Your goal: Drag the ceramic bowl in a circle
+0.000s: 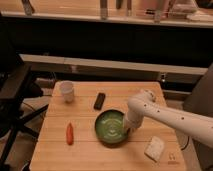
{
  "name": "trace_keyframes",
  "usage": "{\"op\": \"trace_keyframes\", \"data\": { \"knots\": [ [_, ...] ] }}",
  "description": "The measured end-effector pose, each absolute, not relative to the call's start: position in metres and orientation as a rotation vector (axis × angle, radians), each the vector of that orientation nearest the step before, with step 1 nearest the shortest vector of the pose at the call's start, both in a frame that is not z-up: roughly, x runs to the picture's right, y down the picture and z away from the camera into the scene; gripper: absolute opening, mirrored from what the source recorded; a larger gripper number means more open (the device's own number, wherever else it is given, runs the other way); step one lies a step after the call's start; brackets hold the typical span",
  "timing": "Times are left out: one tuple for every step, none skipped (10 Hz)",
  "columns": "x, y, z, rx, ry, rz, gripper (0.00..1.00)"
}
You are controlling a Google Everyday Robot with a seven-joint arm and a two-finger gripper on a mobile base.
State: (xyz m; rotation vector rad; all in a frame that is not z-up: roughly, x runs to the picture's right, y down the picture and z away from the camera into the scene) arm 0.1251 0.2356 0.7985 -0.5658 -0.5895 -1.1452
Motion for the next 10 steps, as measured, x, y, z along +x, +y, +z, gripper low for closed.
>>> {"op": "trace_keyframes", "data": {
  "knots": [
    [0.129, 0.234, 0.798, -0.568, -0.585, -1.140, 0.00],
    [0.130, 0.232, 0.797, -0.569, -0.584, -1.142, 0.00],
    [0.131, 0.230, 0.798, -0.569, -0.581, -1.144, 0.00],
    [0.131, 0.228, 0.798, -0.570, -0.579, -1.148, 0.00],
    [0.127, 0.226, 0.798, -0.569, -0.578, -1.159, 0.00],
    [0.119, 0.224, 0.798, -0.569, -0.577, -1.163, 0.00],
    [0.111, 0.223, 0.797, -0.568, -0.577, -1.168, 0.00],
    [0.110, 0.222, 0.796, -0.568, -0.573, -1.173, 0.00],
    [0.111, 0.222, 0.796, -0.570, -0.570, -1.177, 0.00],
    [0.110, 0.221, 0.795, -0.571, -0.567, -1.185, 0.00]
  ]
}}
